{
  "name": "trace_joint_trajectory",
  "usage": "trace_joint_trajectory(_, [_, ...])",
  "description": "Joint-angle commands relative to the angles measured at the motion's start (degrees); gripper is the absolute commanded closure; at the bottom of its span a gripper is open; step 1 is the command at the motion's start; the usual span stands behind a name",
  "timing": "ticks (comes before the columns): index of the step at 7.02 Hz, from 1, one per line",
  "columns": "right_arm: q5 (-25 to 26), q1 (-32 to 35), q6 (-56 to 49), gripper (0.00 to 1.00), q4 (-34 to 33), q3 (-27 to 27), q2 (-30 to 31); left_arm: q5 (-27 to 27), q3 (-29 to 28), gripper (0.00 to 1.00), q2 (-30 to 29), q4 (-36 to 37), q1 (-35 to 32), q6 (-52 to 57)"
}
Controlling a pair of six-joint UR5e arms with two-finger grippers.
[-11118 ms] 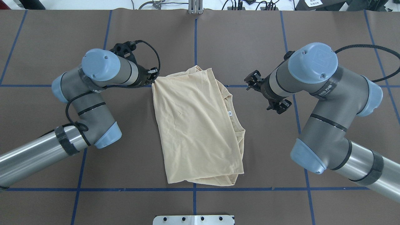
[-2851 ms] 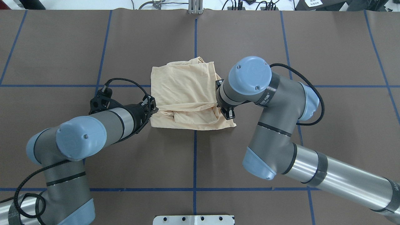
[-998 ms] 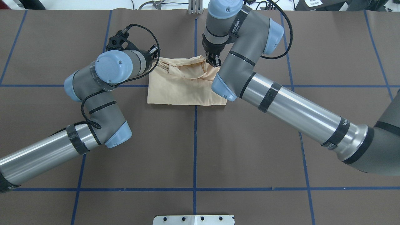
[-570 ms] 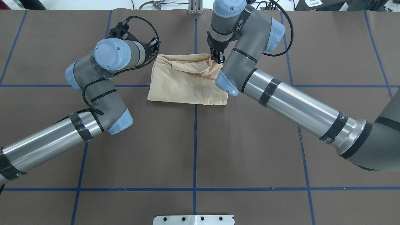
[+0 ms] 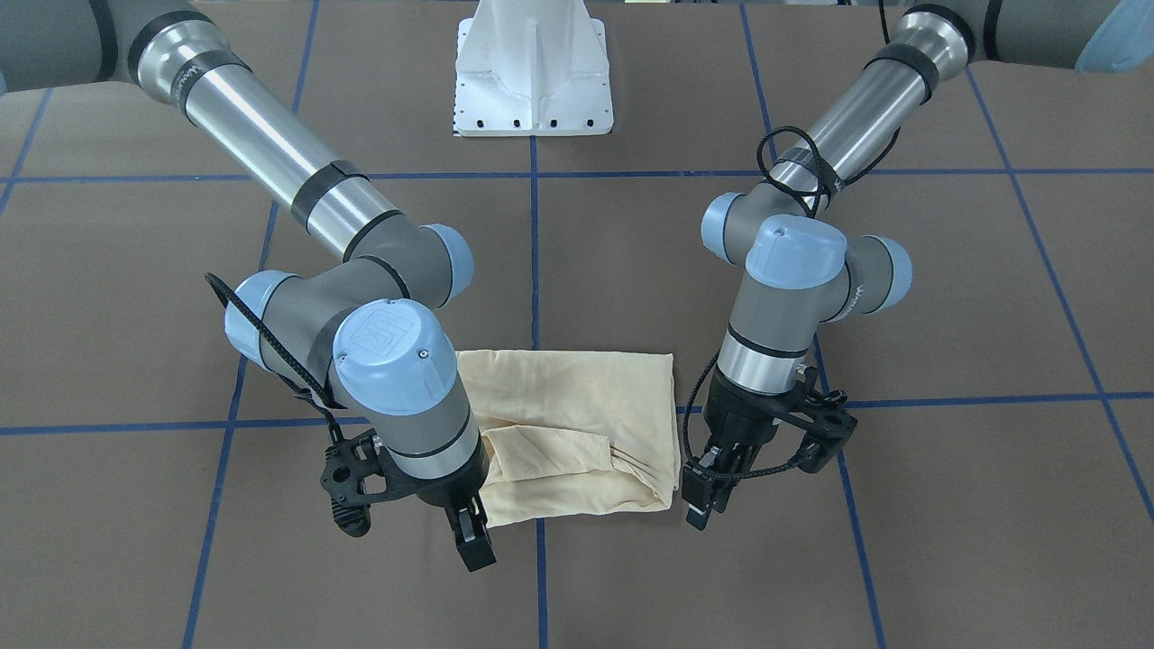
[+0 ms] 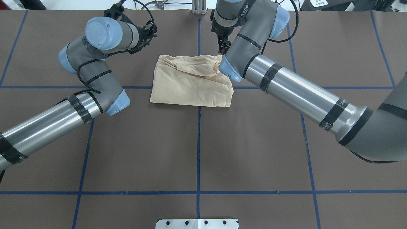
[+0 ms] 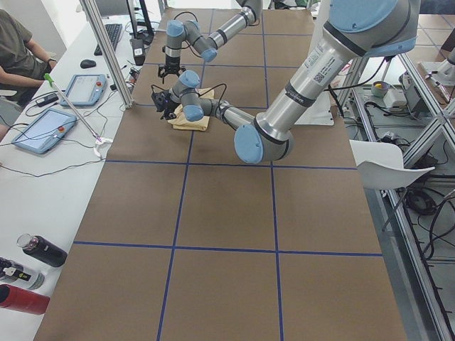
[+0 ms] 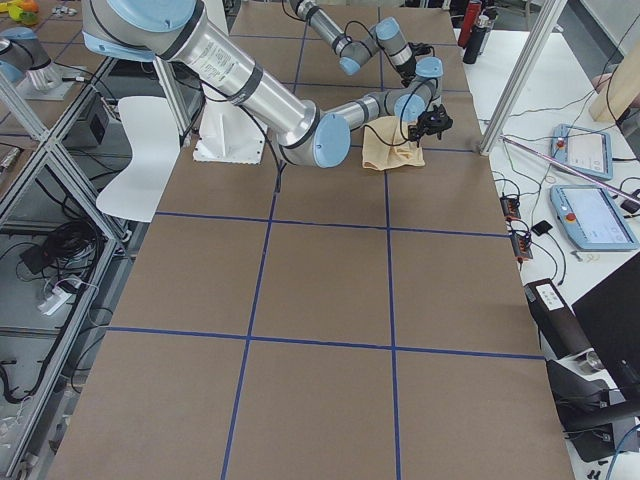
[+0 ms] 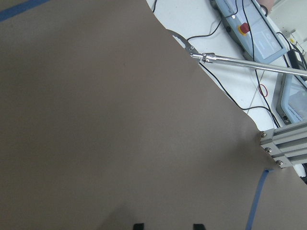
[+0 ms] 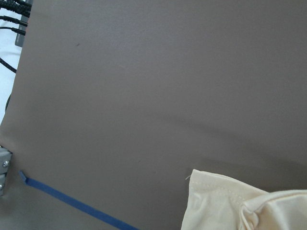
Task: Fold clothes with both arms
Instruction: 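Release the shirt and raise both grippers away from the folded bundle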
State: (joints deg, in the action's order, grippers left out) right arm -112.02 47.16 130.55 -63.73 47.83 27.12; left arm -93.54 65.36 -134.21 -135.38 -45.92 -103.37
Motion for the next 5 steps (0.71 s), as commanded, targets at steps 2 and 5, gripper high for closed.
trace_joint_trajectory(2, [-0.2, 0.2, -12.7, 0.0, -3.0, 9.0, 4.8, -9.0, 6.6, 0.53, 4.9, 0.3, -2.8, 8.6])
trace_joint_trajectory(5, [-11.3, 8.3, -41.4, 0.0, -9.7, 24.2, 18.6, -18.5, 18.9, 0.53, 18.0, 0.4, -8.4, 33.0])
